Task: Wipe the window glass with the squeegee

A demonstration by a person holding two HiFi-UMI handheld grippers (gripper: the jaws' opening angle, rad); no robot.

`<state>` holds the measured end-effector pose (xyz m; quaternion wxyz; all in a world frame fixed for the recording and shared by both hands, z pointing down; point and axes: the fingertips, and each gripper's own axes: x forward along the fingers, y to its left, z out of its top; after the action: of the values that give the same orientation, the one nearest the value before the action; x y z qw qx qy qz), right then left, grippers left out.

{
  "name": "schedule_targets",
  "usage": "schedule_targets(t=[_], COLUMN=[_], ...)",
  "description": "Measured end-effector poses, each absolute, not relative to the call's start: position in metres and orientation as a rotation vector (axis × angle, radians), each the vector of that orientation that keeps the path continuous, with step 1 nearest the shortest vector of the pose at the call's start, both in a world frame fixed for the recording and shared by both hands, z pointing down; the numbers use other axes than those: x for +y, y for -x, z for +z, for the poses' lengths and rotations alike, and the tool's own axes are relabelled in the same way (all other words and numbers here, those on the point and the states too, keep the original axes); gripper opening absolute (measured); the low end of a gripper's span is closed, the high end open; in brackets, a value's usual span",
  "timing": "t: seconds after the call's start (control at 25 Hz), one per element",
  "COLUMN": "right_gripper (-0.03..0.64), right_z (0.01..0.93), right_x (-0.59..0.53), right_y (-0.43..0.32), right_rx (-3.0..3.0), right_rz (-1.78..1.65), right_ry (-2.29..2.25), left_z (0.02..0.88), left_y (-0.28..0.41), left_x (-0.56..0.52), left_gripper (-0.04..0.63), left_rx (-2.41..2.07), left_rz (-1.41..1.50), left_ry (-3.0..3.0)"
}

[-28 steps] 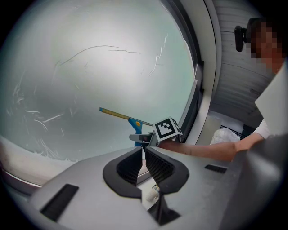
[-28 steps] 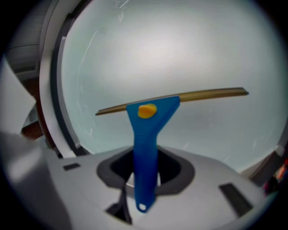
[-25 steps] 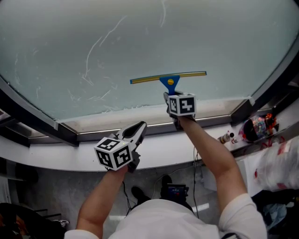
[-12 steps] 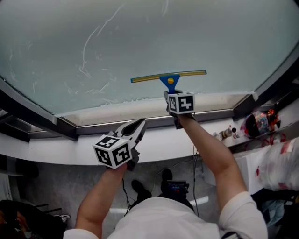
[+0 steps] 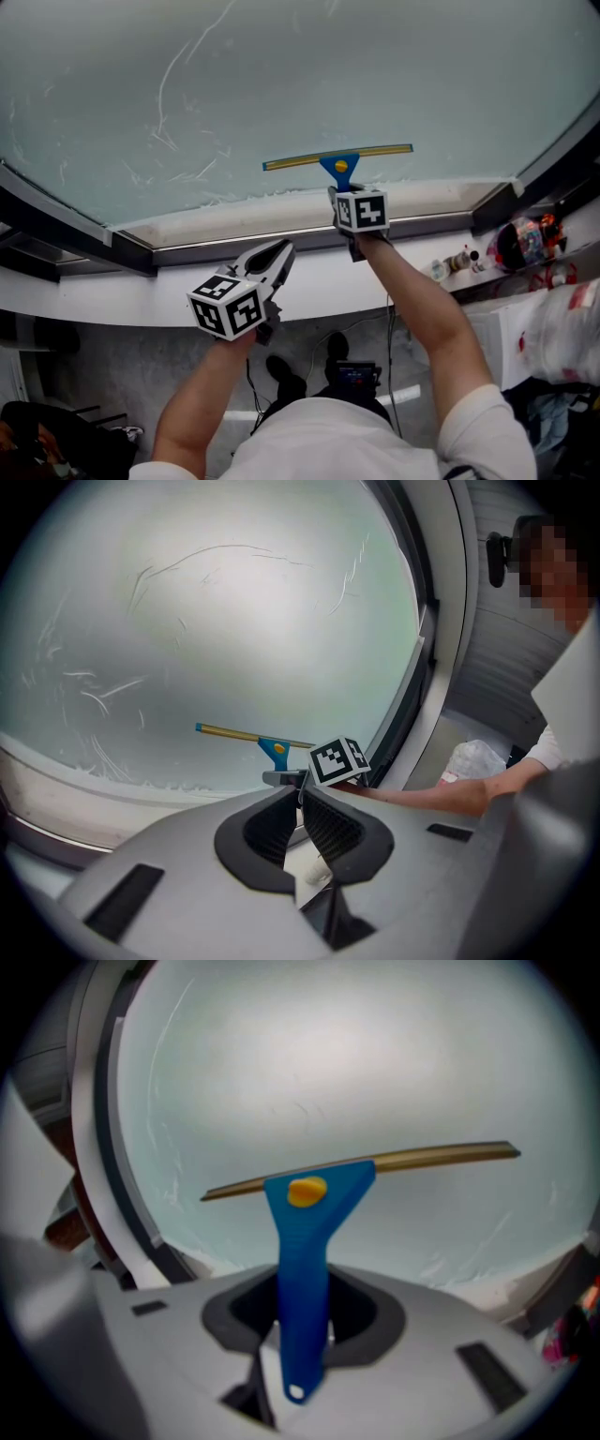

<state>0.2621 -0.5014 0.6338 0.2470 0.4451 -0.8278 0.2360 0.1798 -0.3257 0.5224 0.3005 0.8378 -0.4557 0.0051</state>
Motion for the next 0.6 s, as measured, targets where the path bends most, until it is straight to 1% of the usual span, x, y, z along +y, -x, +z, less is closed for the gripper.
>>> schedule_targets(t=[0.6], right_gripper=[0.14], right_z=[0.678], right_x=[-0.497], right_y=[-0.262], right_rx=[-2.207], right_rz=[0.69], right_ry=[-1.189], left_z=[0.545], left_y=[-0.184], left_x=[-0.326], left_gripper=[0.046], left_rx=[-1.186], left_rz=[0.04], left_ry=[-2.189])
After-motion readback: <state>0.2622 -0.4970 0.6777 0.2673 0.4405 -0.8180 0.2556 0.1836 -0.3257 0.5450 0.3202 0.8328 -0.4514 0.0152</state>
